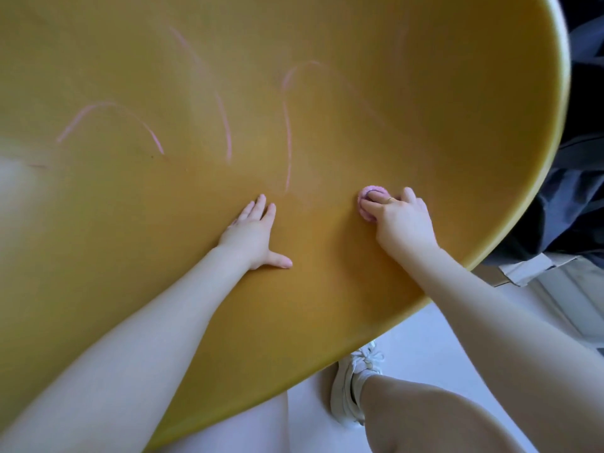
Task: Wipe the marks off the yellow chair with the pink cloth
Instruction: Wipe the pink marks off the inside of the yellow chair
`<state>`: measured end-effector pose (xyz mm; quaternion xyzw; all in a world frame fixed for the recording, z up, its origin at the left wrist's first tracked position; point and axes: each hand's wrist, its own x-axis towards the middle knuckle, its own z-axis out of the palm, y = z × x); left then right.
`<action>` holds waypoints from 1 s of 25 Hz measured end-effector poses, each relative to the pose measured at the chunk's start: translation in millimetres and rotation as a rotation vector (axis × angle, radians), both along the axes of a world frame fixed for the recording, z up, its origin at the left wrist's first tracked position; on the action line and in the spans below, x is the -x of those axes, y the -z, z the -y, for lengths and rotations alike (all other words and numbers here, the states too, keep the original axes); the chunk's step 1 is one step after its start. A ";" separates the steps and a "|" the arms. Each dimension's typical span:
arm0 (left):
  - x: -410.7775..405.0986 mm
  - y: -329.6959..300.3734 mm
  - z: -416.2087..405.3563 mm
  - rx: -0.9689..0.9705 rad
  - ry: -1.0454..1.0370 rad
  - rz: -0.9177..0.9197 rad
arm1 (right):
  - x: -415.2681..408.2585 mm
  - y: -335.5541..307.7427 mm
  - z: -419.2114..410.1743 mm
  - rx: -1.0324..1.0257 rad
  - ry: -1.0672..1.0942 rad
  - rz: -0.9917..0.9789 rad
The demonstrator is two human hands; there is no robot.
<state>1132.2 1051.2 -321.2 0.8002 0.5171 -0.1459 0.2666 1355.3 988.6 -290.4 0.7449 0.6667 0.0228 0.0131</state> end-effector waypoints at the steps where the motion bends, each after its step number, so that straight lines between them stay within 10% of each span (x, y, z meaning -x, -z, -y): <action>1: -1.1 -1.0 -0.3 -0.009 0.001 -0.002 | 5.2 0.1 -2.8 -0.043 0.025 0.004; 7: 23.8 -3.5 -13.2 -0.103 0.052 -0.019 | 94.2 42.3 4.4 0.126 -0.610 -0.228; 14: 47.8 9.5 -25.1 -0.200 -0.209 -0.114 | 76.9 42.1 -109.7 -0.052 -0.126 -0.030; 21: 42.3 7.5 -32.2 -0.182 -0.226 -0.093 | 107.3 63.8 -37.2 -0.073 -0.639 -0.211; 25: 38.9 7.0 -30.5 -0.184 -0.216 -0.136 | 76.1 54.9 -105.4 -0.206 -0.452 0.002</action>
